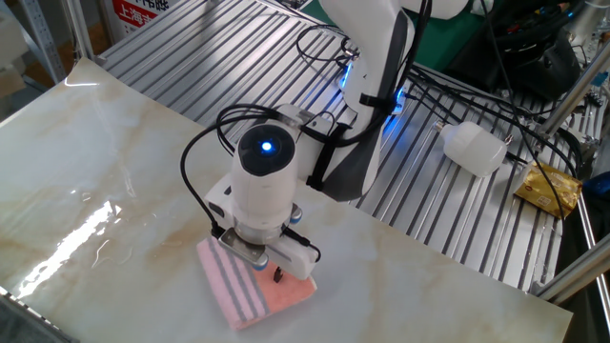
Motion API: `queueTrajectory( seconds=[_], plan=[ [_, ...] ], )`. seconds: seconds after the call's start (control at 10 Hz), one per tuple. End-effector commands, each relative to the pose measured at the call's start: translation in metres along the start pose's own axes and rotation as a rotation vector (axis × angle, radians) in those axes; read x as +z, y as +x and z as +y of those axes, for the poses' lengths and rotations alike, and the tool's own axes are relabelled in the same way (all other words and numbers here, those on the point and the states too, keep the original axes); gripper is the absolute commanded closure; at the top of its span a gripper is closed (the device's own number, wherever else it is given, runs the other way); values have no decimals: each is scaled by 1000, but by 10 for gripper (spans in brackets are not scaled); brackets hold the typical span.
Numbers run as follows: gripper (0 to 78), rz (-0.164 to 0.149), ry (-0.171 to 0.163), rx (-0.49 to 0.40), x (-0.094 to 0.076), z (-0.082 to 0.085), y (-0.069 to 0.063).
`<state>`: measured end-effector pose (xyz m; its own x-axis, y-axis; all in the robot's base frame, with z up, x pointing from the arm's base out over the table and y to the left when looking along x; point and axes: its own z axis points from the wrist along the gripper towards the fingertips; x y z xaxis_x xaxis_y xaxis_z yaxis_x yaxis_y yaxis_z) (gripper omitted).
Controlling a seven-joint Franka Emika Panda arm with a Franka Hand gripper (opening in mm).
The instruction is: Clean the tabletop with a sponge
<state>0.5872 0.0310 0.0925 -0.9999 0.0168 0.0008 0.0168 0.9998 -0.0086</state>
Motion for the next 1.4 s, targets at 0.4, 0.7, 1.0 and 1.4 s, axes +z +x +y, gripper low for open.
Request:
queueTrajectory(
  seconds=[0.4,0.7,1.0,1.4],
  plan=[
    [2,-4,5,1,12,0,-1],
    [2,-2,15,0,26,0,0],
    [2,0,11,-3,30,0,0],
    [2,-1,12,-1,32,0,0]
  ],
)
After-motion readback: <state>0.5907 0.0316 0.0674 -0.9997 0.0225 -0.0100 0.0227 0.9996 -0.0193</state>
